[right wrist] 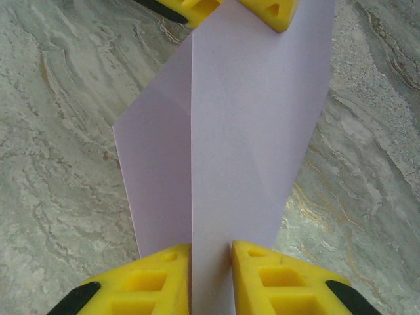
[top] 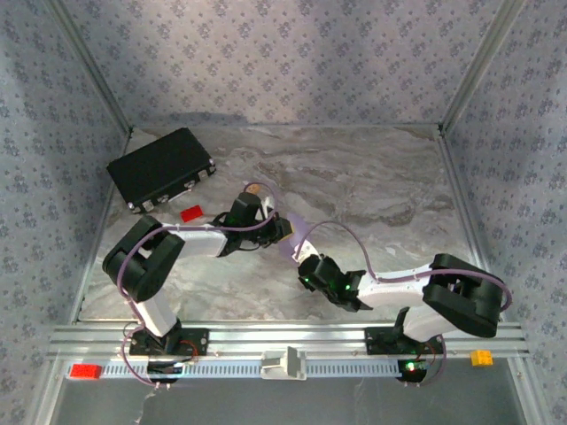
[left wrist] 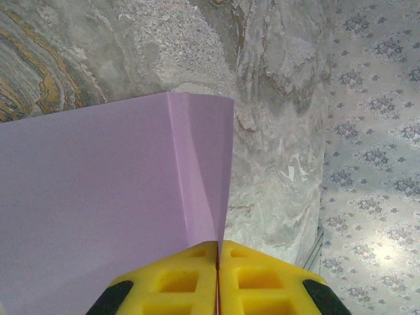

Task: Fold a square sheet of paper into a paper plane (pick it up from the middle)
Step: Fourth fold the wing at the center of the table.

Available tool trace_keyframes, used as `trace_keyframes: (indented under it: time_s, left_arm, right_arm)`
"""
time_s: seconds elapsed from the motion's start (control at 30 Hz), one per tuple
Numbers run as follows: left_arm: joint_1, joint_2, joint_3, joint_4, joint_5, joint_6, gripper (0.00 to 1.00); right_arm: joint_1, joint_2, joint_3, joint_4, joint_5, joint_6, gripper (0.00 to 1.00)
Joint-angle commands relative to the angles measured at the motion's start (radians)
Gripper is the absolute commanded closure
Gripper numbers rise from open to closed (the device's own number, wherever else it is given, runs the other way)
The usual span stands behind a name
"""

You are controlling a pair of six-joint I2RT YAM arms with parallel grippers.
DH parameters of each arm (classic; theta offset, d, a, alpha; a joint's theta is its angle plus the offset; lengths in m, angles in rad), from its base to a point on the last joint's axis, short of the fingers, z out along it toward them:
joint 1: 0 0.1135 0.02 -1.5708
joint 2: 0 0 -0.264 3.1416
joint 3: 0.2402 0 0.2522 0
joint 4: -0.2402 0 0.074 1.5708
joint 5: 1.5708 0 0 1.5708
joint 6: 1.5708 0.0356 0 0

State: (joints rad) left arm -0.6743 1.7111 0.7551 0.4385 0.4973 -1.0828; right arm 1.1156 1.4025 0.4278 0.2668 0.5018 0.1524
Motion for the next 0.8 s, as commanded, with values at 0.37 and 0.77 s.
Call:
trace_keyframes:
  time_s: [0.37, 0.77]
  left_arm:
    - [-0.002, 0.015, 0.007, 0.014, 0.003, 0.007, 0.91]
    - [-0.001, 0.012, 0.004, 0.011, -0.001, 0.009, 0.91]
  right_arm:
    - [-0.003, 0.010, -0.004, -0.006, 0.026, 0.038, 0.80]
    - [-0.004, 0.011, 0.000, -0.014, 0.038, 0.044, 0.88]
